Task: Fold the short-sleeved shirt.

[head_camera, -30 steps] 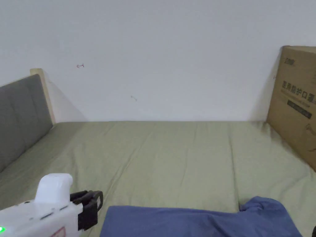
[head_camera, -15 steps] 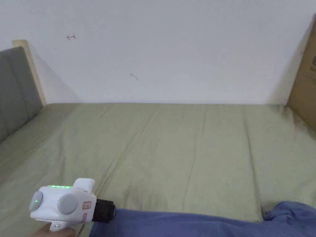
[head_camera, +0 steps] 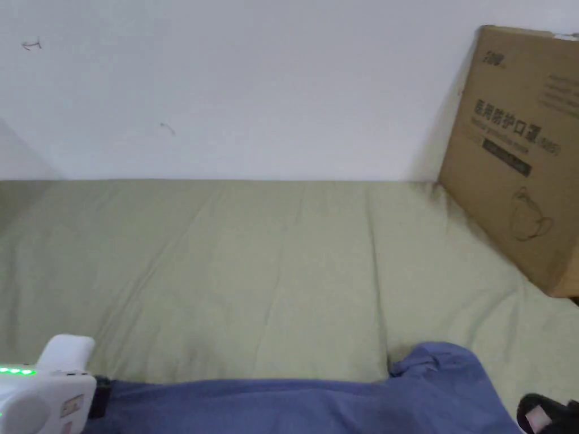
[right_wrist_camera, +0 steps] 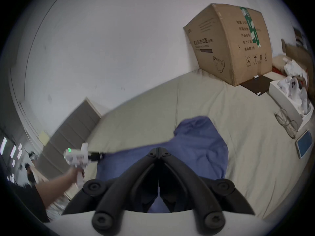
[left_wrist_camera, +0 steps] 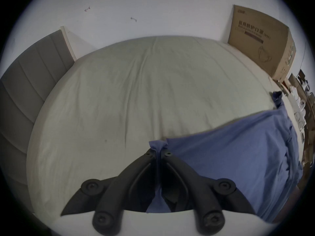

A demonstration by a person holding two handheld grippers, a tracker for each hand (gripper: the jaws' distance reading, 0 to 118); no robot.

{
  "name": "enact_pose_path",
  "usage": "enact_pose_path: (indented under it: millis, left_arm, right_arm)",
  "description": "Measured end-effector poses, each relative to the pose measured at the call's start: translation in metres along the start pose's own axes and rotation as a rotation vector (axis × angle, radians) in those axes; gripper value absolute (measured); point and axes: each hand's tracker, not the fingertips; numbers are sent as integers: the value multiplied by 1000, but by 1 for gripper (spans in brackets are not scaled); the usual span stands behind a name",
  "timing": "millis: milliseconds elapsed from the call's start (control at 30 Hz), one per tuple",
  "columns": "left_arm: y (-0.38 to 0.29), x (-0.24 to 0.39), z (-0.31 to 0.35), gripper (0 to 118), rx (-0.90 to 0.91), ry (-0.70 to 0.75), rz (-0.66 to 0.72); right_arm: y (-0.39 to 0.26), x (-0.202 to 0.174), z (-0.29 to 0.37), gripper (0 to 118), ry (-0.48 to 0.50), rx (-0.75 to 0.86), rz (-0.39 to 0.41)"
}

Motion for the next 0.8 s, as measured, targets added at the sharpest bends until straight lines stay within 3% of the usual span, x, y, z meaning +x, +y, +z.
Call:
enact_pose_path:
  millis: [33, 67, 100, 133, 167, 267, 367, 533, 600, 633, 700, 767, 800]
  left_arm:
    - [4, -5, 7, 3, 24, -34, 25]
    - [8, -8, 15, 3, 35, -29, 28]
    - [11, -10, 18, 3, 38, -10, 21]
    - [15, -12, 24, 3, 42, 14, 4]
    - [16, -11, 28, 3, 42, 31, -12]
    - [15, 4, 45, 3, 39, 27, -22]
    - [13, 3, 47, 3, 26, 36, -30]
    - [7, -4, 38, 3, -26, 32, -4]
    - [3, -2, 35, 3, -38, 30, 4]
    - [3, -4, 32, 3, -45, 31, 3]
    - [1, 0, 32, 3, -52, 34, -5]
    - [0, 0, 35, 3, -53, 33, -5]
    - [-1, 1, 38, 3, -51, 30, 3]
  right_arm:
    - [18, 12, -15, 0, -20, -15, -1]
    - [35, 26, -35, 11, -9, -69, 3]
    - [48, 40, -54, 44, 35, -133, -1]
    - [59, 51, -76, 98, 24, -187, -20]
    - [66, 61, -100, 118, -46, -260, -27]
    - [61, 103, -165, 117, -245, -394, -19]
    - [47, 132, -220, 117, -374, -566, -8]
    - [36, 149, -261, 114, -435, -632, -10]
    - [33, 137, -259, 114, -458, -621, 95]
    - [30, 124, -255, 107, -485, -615, 151]
    - [26, 106, -247, 81, -475, -610, 245]
    - [27, 94, -238, 11, -400, -610, 250]
    - [26, 93, -235, 1, -348, -626, 210]
